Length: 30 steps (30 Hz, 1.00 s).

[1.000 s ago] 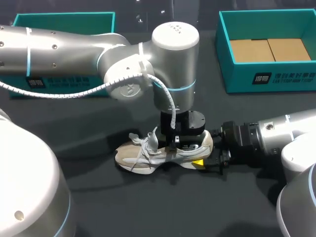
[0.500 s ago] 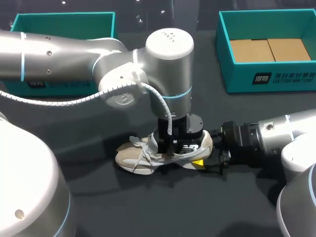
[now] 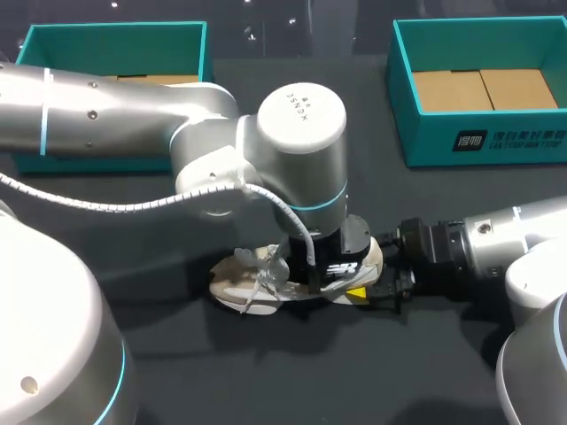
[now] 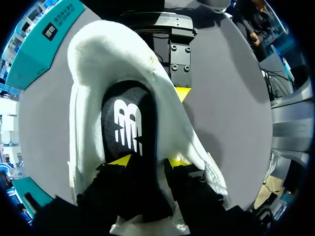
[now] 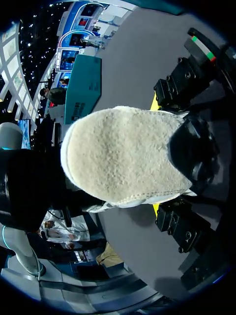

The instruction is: Take the shoe out of the shoebox, open the shoe tongue, remove and reinsert the insole, then place the shoe into the shoebox

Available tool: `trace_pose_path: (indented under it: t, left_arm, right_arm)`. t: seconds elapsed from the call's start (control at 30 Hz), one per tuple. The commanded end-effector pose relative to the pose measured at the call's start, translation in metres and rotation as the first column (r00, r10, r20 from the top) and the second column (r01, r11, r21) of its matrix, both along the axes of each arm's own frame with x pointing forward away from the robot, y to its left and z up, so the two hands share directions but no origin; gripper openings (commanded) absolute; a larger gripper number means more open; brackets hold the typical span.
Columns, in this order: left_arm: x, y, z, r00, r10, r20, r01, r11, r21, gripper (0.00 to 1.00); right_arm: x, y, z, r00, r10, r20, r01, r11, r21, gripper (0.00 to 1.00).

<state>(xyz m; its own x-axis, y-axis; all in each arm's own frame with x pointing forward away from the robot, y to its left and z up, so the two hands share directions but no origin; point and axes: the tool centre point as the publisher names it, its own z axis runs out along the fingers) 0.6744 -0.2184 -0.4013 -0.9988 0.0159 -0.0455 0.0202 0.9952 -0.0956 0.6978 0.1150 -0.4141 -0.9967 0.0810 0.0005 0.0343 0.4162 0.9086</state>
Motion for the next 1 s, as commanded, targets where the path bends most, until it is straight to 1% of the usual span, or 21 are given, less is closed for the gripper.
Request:
trace_pose_path:
  t: [0.03,0.1,0.3,0.37,0.5,0.53,0.57,0.6,0.83,1.0]
  left_arm:
    - [-0.004,-0.013,-0.020,0.998,0.027,0.052,-0.027,1.000,0.000,0.41]
    - [0.000,-0.013,-0.023,0.996,0.048,0.073,-0.048,0.999,0.004,0.39]
    - [0.017,-0.010,-0.027,0.992,0.097,0.085,-0.099,0.995,0.014,0.26]
    - [0.022,-0.008,-0.028,0.990,0.110,0.084,-0.112,0.994,0.017,0.17]
    - [0.031,-0.005,-0.028,0.987,0.134,0.085,-0.136,0.991,0.018,0.10]
    - [0.032,-0.005,-0.028,0.987,0.138,0.085,-0.140,0.990,0.017,0.07]
    - [0.033,-0.004,-0.027,0.987,0.141,0.084,-0.143,0.990,0.017,0.02]
    - [0.034,-0.004,-0.027,0.986,0.143,0.083,-0.144,0.989,0.016,0.00]
    - [0.032,0.002,-0.025,0.986,0.153,0.063,-0.153,0.988,-0.003,0.00]
    - [0.033,0.011,-0.018,0.984,0.181,0.006,-0.180,0.982,-0.048,0.00]
  right_arm:
    - [0.000,0.001,0.002,1.000,-0.002,-0.001,0.002,1.000,-0.003,0.00]
    - [0.000,0.001,0.002,1.000,-0.002,-0.001,0.002,1.000,-0.003,0.00]
    - [0.000,0.001,0.002,1.000,-0.002,-0.001,0.002,1.000,-0.003,0.00]
    - [0.000,0.001,0.002,1.000,-0.002,-0.001,0.002,1.000,-0.003,0.00]
    - [0.000,0.001,0.002,1.000,-0.002,-0.001,0.002,1.000,-0.003,0.00]
    - [0.000,0.001,0.002,1.000,-0.002,-0.001,0.002,1.000,-0.003,0.00]
    - [0.000,0.001,0.002,1.000,-0.002,-0.001,0.002,1.000,-0.003,0.00]
    - [0.000,0.001,0.002,1.000,-0.002,-0.001,0.002,1.000,-0.003,0.00]
    - [0.000,0.001,0.002,1.000,-0.002,-0.001,0.002,1.000,-0.003,0.00]
    - [0.000,0.001,0.002,1.000,-0.002,-0.001,0.002,1.000,-0.003,0.00]
